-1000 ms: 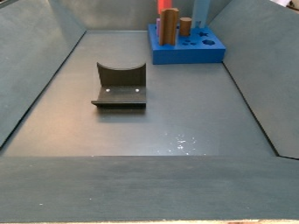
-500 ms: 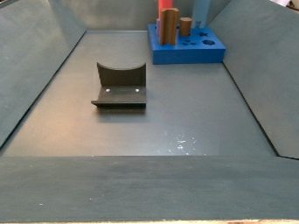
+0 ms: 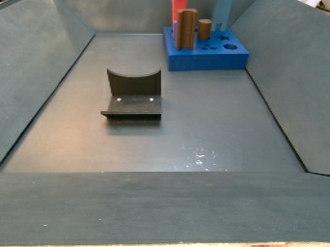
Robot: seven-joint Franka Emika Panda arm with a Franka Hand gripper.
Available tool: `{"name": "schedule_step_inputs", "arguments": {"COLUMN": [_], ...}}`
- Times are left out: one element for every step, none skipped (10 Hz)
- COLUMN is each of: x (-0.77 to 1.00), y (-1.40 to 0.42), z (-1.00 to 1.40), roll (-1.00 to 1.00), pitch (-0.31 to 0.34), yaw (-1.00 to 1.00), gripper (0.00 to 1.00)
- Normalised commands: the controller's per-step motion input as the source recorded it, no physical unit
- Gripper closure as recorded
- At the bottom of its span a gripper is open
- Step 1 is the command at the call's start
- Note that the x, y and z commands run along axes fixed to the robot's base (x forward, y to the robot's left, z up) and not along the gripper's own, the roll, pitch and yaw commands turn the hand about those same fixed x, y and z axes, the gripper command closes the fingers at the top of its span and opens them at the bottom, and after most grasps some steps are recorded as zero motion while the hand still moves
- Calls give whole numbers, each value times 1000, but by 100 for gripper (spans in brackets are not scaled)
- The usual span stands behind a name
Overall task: Pick up the rectangle object. Move up. Move to above the board. Insert the rectangle object.
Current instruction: Insert the rectangle object.
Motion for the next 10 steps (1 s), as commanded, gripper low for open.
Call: {"name": "schedule_step_inputs", "arguments": {"x": [0,0,-54,-297,-266,-126,-20,0,3,29], "y": [-303,-160,0,0,0,0,0,0,0,0], "z": [0,-203,-360,-417,-360,-297,-286,-314,-306,-354], "roll": [34,0,76,87,50,31,29,59,90,134], "pitch": [-21,-73,-39,-74,-87,-61,-33,-23,0,0], "yaw": [-226,0,0,49,63,0,0,0,0,0], "gripper": [100,100,100,100,100,100,100,100,100,100]}}
